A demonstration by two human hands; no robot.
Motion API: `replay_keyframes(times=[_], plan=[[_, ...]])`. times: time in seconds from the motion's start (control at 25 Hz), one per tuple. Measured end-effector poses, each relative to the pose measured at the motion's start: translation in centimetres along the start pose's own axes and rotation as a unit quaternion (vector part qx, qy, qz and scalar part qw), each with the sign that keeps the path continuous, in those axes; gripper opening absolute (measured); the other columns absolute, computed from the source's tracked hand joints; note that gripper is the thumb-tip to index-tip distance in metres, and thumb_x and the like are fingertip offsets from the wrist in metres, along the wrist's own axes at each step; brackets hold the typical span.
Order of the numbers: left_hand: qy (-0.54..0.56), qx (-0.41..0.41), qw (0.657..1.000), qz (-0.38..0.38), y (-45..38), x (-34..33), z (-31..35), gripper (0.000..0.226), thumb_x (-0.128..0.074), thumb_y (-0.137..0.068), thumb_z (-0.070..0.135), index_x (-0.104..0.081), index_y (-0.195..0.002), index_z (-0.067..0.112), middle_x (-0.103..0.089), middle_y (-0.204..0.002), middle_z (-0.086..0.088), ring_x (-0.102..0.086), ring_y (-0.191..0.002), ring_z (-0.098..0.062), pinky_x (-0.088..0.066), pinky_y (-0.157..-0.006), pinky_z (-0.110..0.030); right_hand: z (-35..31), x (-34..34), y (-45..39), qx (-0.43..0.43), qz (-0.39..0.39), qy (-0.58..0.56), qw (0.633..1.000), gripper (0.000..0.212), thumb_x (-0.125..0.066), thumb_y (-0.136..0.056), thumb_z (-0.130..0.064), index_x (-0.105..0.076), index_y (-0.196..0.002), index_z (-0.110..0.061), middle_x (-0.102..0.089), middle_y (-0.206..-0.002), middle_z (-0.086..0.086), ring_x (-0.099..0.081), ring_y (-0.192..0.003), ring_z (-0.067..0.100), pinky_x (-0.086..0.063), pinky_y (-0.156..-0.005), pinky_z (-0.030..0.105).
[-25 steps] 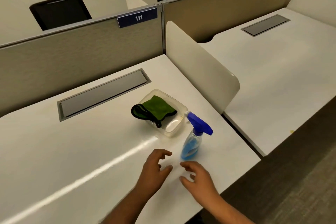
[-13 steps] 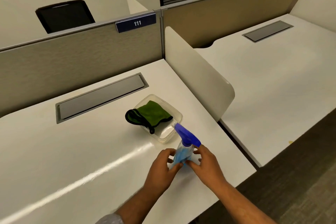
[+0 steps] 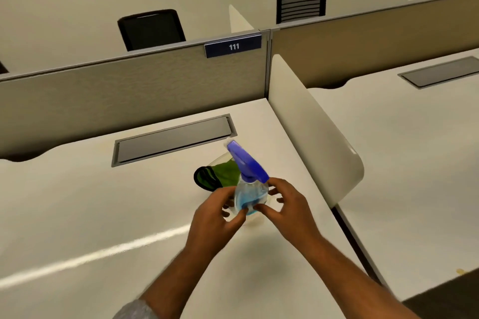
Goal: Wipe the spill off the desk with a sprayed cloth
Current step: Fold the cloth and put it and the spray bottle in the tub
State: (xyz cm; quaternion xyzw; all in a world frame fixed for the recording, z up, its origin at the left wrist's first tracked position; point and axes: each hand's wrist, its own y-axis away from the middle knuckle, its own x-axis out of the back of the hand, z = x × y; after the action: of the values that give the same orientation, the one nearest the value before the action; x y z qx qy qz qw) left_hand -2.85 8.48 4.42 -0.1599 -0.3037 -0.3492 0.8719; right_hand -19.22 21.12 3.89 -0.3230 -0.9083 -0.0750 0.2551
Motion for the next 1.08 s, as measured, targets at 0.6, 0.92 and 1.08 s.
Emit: replay_keyframes(times=[0.6,0.92,1.08], plan=[[0.008,0.213,0.975,0.057,-0.9,-5.1,-3.6,0.043,-0.088,-0.084,0.03,-0.069,-0.122,0.027,-0.053,-0.127,0.001,-0.066,-0.102,-0.014,-0.048,-0.084,-0.013,4.2,-2.0,-2.8,-0.106,-0.061,-0.008,0.992,0.068,-0.089,-0.082,-0.032,-0.056,-0.141,-0.021,-0.053,-0.123,-0.012,-0.056,-0.111,0.011,-0.046,-0.09,0.02],[0.049,0.233,0.971,0.023,-0.6,-5.5,-2.8,0.039,-0.082,-0.09,0.015,-0.064,-0.12,0.031,-0.058,-0.133,-0.001,-0.072,-0.089,-0.011,-0.049,-0.071,-0.007,4.6,-2.2,0.5,-0.145,-0.006,0.016,0.989,0.072,-0.087,-0.083,-0.038,-0.053,-0.145,-0.02,-0.059,-0.138,-0.002,-0.061,-0.118,0.015,-0.053,-0.095,0.028],[0.045,0.219,0.974,0.025,0.4,-5.2,-3.5,0.044,-0.075,-0.096,0.013,-0.062,-0.137,0.024,-0.059,-0.141,-0.006,-0.071,-0.098,-0.016,-0.053,-0.083,-0.016,4.8,-3.2,2.1,-0.146,0.001,0.024,0.989,0.072,-0.085,-0.085,-0.042,-0.052,-0.146,-0.024,-0.057,-0.146,0.0,-0.061,-0.127,0.02,-0.053,-0.095,0.026]])
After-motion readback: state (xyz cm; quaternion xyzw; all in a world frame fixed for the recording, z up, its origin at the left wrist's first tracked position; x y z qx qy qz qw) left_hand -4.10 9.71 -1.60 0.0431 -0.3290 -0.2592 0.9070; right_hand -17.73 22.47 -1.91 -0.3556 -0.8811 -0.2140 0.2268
